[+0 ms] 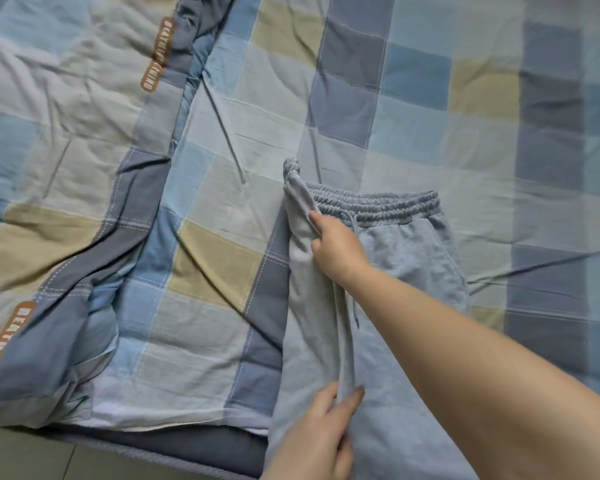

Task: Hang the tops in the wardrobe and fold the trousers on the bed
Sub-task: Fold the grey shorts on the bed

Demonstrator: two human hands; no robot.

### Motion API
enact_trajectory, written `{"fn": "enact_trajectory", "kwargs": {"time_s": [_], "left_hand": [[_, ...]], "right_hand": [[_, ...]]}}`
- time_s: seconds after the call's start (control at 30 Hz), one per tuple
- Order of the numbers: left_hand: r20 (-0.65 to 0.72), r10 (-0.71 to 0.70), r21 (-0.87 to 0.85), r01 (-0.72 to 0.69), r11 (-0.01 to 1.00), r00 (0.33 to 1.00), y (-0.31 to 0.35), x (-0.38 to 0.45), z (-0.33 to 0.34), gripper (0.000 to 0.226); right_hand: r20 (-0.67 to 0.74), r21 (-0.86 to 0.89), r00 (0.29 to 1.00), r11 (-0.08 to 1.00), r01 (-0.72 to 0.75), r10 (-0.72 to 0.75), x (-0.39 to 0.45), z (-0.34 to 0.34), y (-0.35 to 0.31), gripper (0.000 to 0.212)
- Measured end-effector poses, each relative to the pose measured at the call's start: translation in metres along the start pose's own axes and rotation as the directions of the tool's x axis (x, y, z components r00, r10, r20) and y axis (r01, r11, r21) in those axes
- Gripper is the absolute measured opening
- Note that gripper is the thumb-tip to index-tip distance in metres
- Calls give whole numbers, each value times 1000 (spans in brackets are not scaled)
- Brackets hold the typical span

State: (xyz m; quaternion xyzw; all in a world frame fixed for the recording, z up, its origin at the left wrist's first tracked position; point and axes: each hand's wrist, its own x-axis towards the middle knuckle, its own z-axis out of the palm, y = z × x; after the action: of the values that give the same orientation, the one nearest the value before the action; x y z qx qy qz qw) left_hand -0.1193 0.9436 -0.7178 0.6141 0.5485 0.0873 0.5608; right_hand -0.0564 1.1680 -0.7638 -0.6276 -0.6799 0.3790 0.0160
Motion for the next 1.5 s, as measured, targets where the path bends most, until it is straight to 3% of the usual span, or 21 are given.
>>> {"fn": "enact_trajectory", "kwargs": {"time_s": [0.2, 0.5, 0.6, 0.77, 0.9, 0.97, 1.07, 1.13, 1.2, 1.33, 1.43, 1.5], "left_hand": [[23, -43, -46, 44, 998, 999, 66, 41, 61, 69], [26, 14, -58, -12, 998, 1000, 128, 96, 138, 65], [47, 18, -83, -14, 996, 999, 134, 105, 160, 64], [136, -43, -163, 65, 984, 990, 122, 114, 180, 67], [64, -237, -269, 246, 931, 969, 86, 102, 184, 44], [-53, -411, -347, 369, 862, 910, 58, 89, 181, 30], [-167, -699, -539, 529, 655, 696, 14, 59, 177, 20], [-176, -802, -621, 568, 540, 570, -7, 35, 176, 18], [-175, -848, -635, 601, 485, 500, -22, 16, 175, 15], [-154, -869, -619, 640, 456, 470, -35, 1, 183, 26], [-79, -861, -592, 672, 445, 502, -36, 4, 191, 20], [-54, -856, -583, 680, 446, 515, -36, 8, 194, 20]], "right_hand": [[-114, -8, 989, 995, -100, 98, -17, -71, 91, 63], [-129, 27, 974, 983, -183, 185, -29, -120, 194, 62], [-93, 56, 979, 982, -179, 183, -35, -119, 215, 66], [85, 206, 924, 901, -382, 372, -64, -101, 245, 84], [116, 286, 894, 847, -447, 433, -113, -77, 273, 63], [108, 325, 864, 804, -497, 491, -140, -66, 288, 50], [163, 310, 813, 753, -580, 560, -181, -51, 310, 36], [220, 259, 808, 766, -588, 546, -208, -42, 324, 26], [266, 210, 810, 789, -578, 523, -229, -36, 334, 13], [258, 328, 821, 754, -570, 509, -257, -31, 342, 11], [276, 498, 819, 654, -570, 503, -270, -29, 338, 10], [327, 519, 801, 613, -596, 502, -279, -25, 335, 7]]}}
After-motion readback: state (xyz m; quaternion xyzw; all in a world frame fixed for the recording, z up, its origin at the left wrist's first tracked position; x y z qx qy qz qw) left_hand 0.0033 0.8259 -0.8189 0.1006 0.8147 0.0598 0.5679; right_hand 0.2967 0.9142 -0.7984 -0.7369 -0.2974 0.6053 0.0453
